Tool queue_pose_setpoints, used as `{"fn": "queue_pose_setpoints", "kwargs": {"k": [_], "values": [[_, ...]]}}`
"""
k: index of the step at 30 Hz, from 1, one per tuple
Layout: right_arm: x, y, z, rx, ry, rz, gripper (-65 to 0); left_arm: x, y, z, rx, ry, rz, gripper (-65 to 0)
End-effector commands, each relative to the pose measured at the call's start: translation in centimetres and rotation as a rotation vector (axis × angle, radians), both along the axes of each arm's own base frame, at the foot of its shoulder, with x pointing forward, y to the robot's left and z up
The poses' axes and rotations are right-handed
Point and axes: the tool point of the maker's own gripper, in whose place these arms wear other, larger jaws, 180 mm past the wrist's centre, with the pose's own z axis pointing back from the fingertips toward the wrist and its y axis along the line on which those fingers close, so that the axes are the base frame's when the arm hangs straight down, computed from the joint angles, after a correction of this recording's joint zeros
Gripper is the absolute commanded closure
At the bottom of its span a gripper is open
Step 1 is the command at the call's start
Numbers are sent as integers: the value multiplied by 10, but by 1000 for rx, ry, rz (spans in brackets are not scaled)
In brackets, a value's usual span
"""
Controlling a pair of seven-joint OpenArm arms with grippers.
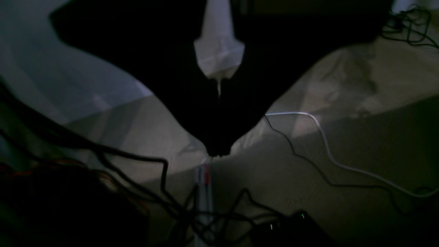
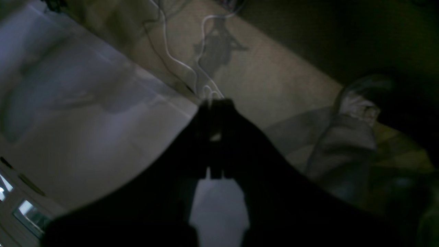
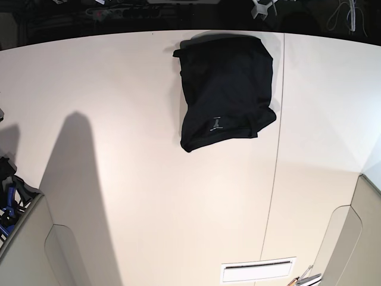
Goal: Fold the T-shirt properly
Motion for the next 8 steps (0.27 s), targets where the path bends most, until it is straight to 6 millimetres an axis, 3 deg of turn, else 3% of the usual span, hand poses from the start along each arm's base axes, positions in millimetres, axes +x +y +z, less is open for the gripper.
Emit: {"fn": "queue_pose_setpoints", "kwargs": {"k": [1,8], "values": [[-1,-7,1,-9,4,10,0,-8,4,1,2,19,-8,0],[6,-2,1,5,-16,13,0,-5,6,2,-1,12,24,0]]}}
